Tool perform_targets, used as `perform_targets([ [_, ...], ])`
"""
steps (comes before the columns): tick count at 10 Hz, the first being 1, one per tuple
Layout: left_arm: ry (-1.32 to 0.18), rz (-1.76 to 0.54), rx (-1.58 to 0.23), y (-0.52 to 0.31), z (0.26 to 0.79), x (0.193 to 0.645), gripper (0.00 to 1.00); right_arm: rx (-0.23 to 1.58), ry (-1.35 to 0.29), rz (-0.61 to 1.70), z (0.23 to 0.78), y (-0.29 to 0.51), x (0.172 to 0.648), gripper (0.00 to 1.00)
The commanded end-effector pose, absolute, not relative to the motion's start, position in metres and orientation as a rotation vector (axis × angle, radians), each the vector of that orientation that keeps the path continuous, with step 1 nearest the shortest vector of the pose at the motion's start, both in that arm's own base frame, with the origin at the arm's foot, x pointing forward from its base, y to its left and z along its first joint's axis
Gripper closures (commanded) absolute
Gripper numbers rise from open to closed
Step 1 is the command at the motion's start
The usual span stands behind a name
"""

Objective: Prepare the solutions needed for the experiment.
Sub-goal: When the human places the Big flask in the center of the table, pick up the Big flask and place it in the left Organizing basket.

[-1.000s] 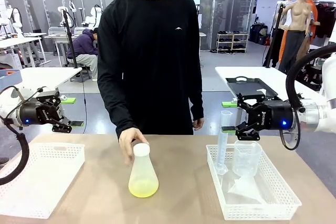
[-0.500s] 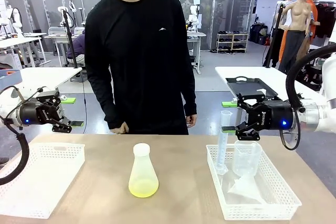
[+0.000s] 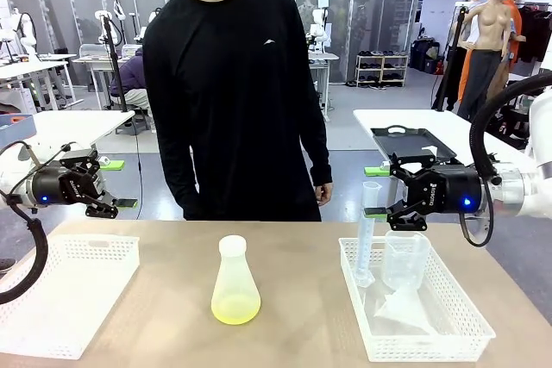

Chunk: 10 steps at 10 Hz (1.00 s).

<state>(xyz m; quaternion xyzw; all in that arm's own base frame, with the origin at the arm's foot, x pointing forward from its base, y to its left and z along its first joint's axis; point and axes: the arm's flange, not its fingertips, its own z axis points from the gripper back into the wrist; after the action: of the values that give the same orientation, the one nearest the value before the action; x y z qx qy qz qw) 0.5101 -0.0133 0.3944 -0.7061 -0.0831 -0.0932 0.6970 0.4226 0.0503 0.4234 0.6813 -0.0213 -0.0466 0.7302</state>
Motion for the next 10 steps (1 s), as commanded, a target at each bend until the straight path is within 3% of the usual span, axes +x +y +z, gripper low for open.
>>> perform_targets([
  [1,-0.183,-0.215,-1.584,-0.014,0.396,0.509,0.0,1.507,-0.046,-0.096,0.424,0.049,0.422,0.19],
  [4,-0.185,-0.208,-1.575,-0.013,0.394,0.51,0.0,1.507,-0.046,-0.096,0.424,0.049,0.422,0.19],
  [6,-0.33,-0.463,-1.601,-0.046,0.436,0.513,0.0,1.507,-0.046,-0.096,0.424,0.049,0.422,0.19],
  [10,-0.445,-0.819,-1.613,-0.128,0.469,0.53,0.0,1.507,-0.046,-0.096,0.424,0.049,0.422,0.19],
])
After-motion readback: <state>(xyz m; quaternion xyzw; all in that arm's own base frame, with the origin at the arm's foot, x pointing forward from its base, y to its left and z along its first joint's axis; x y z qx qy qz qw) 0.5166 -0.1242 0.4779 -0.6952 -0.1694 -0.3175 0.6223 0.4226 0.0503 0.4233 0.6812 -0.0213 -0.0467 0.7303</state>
